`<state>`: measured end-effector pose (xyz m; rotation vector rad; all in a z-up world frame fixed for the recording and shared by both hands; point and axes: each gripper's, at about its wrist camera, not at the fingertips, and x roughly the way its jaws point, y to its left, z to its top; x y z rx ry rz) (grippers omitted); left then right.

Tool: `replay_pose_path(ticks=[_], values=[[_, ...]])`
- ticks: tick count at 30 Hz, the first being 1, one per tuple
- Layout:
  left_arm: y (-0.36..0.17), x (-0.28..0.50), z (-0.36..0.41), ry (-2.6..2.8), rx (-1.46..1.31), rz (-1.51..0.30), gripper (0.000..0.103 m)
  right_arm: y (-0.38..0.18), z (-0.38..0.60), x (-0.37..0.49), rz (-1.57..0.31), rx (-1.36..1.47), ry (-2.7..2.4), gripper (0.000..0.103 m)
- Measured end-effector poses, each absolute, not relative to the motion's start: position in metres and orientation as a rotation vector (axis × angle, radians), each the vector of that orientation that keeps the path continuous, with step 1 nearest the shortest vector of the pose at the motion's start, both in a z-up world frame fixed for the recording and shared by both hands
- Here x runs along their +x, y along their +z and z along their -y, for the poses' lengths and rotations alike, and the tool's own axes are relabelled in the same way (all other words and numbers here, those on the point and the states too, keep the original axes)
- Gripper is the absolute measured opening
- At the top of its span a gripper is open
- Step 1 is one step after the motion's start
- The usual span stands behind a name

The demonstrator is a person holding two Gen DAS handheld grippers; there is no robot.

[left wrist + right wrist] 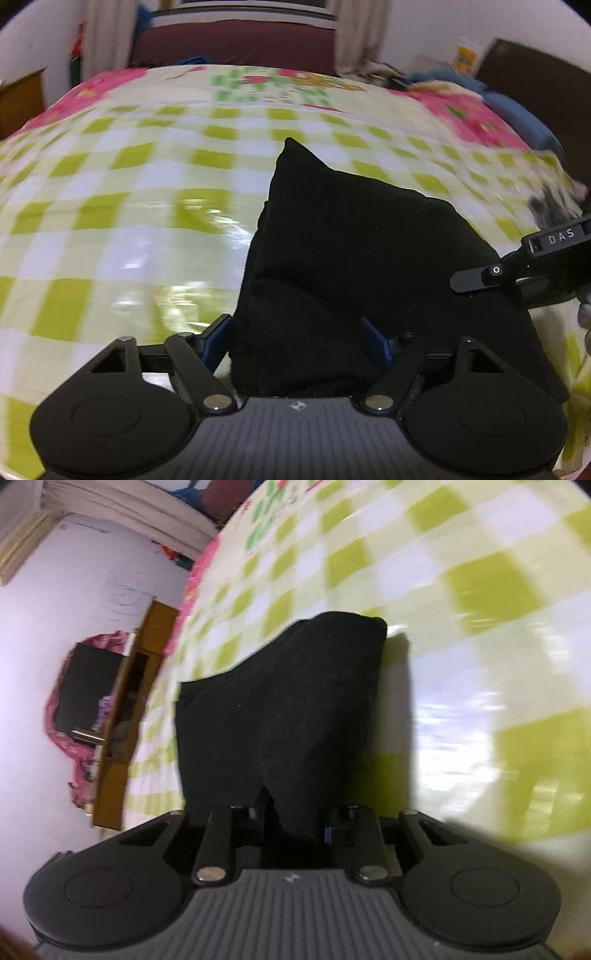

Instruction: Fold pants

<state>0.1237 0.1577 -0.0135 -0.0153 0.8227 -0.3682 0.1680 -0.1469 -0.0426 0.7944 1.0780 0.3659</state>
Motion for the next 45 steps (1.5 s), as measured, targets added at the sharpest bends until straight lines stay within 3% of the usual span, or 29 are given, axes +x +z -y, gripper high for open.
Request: replay_pose_path(ticks=[6, 10, 13, 19, 24, 29, 33, 45], values=[[-0.020, 0.118, -0.100, -0.490, -0.113, -0.890, 0.087, -0.032, 0.208, 0.137, -1.048, 0.738, 0.235, 0.027], [-0.013, 0.103, -0.056, -0.494, -0.029, -0.873, 0.088, -0.027, 0.228, 0.155, -1.067, 0.561, 0.225, 0.035], [-0.009, 0.102, -0.052, -0.454, -0.058, -0.885, 0.088, -0.019, 0.234, 0.150, -1.045, 0.531, 0.206, 0.037], [0.026, 0.085, -0.070, -0.394, -0.010, -0.780, 0.087, 0.020, 0.237, 0.100, -0.858, 0.343, 0.117, 0.041], [0.044, 0.111, -0.054, -0.351, 0.056, -0.684, 0.087, 0.035, 0.220, 0.105, -0.745, 0.349, 0.129, 0.040], [0.023, 0.158, -0.030, -0.306, 0.094, -0.696, 0.087, 0.014, 0.197, 0.143, -0.760, 0.317, 0.142, 0.040], [-0.011, 0.183, -0.025, -0.258, 0.124, -0.785, 0.097, -0.023, 0.187, 0.157, -0.856, 0.281, 0.110, 0.039], [0.018, 0.104, -0.025, -0.248, 0.134, -0.740, 0.096, 0.009, 0.165, 0.076, -0.805, 0.274, 0.107, 0.039]])
